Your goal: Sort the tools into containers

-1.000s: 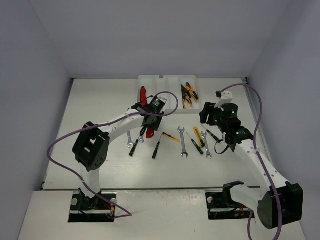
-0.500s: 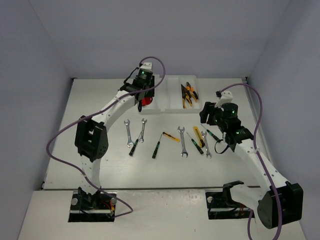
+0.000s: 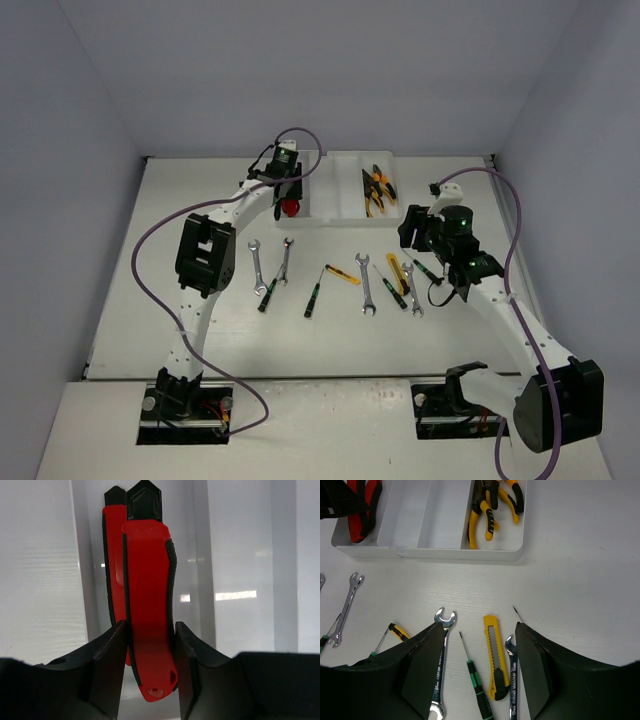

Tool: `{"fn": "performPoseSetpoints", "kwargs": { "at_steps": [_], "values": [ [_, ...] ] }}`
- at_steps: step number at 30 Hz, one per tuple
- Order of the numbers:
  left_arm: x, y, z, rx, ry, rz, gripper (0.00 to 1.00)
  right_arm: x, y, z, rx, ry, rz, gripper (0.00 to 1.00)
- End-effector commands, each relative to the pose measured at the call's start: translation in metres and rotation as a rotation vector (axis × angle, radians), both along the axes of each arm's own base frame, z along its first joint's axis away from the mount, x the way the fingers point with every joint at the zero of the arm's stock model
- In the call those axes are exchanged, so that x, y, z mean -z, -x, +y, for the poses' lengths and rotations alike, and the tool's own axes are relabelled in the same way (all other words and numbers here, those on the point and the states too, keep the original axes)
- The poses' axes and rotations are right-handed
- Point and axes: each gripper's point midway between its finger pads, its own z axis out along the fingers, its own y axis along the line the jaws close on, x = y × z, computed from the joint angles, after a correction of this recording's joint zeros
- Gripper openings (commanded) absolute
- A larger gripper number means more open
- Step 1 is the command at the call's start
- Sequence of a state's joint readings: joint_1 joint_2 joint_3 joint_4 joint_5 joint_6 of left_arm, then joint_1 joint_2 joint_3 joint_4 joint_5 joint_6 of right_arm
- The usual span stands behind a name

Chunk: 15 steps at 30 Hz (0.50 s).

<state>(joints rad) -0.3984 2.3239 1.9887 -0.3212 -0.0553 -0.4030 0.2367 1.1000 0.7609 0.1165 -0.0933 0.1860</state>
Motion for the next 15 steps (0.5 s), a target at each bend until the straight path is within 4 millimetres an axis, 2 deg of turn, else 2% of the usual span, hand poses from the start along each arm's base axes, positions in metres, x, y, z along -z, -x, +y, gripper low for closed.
{"fn": "performPoseSetpoints", "kwargs": {
  "at_steps": [1, 5, 10, 15],
  "values": [
    [-0.094, -0.034, -0.017, 0.012, 0.131, -0.235, 0.19, -0.02, -0.012, 0.006, -0.004, -0.027, -0.079, 0.57],
    [-0.089, -0.034, -0.019, 0.013, 0.142, -0.222, 0.27, -0.02, -0.012, 0.005, -0.003, -0.026, -0.079, 0.57],
    [-0.082, -0.032, -0.019, 0.009, 0.141, -0.201, 0.45, -0.02, -0.012, 0.005, -0.003, -0.026, -0.079, 0.57],
    [-0.084, -0.03, -0.015, -0.002, 0.129, -0.2, 0.57, -0.021, -0.012, 0.005, -0.003, -0.026, -0.081, 0.57]
  ]
}}
